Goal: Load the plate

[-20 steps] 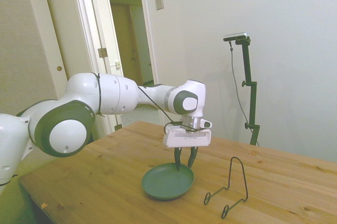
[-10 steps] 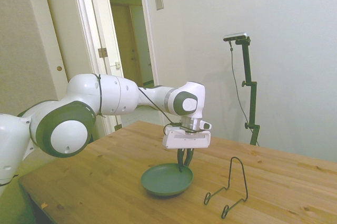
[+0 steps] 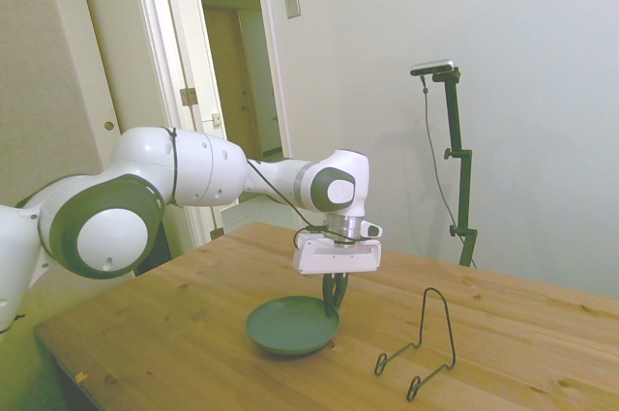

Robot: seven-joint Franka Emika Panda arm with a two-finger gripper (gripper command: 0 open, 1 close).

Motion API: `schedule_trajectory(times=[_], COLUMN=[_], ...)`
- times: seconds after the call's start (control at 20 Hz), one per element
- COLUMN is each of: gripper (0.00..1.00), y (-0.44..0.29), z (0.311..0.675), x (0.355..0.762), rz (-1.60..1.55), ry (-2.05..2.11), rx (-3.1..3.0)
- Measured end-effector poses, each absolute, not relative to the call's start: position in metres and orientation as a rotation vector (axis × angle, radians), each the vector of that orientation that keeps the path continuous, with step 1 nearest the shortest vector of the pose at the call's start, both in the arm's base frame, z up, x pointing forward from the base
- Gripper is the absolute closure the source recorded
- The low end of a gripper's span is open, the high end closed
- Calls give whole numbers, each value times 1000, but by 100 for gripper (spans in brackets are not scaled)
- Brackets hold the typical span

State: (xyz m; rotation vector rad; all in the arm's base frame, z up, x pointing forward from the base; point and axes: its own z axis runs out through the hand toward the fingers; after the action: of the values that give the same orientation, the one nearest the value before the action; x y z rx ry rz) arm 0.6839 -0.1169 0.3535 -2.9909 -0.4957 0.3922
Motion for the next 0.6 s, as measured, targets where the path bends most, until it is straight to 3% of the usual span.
schedule_trajectory(times=[0.2,0.6], gripper=[100,100], y=[-103,-98], z=[372,460], x=[661,593], rz=[312,15], ry=[-540,-559], rx=[-3033,-3177])
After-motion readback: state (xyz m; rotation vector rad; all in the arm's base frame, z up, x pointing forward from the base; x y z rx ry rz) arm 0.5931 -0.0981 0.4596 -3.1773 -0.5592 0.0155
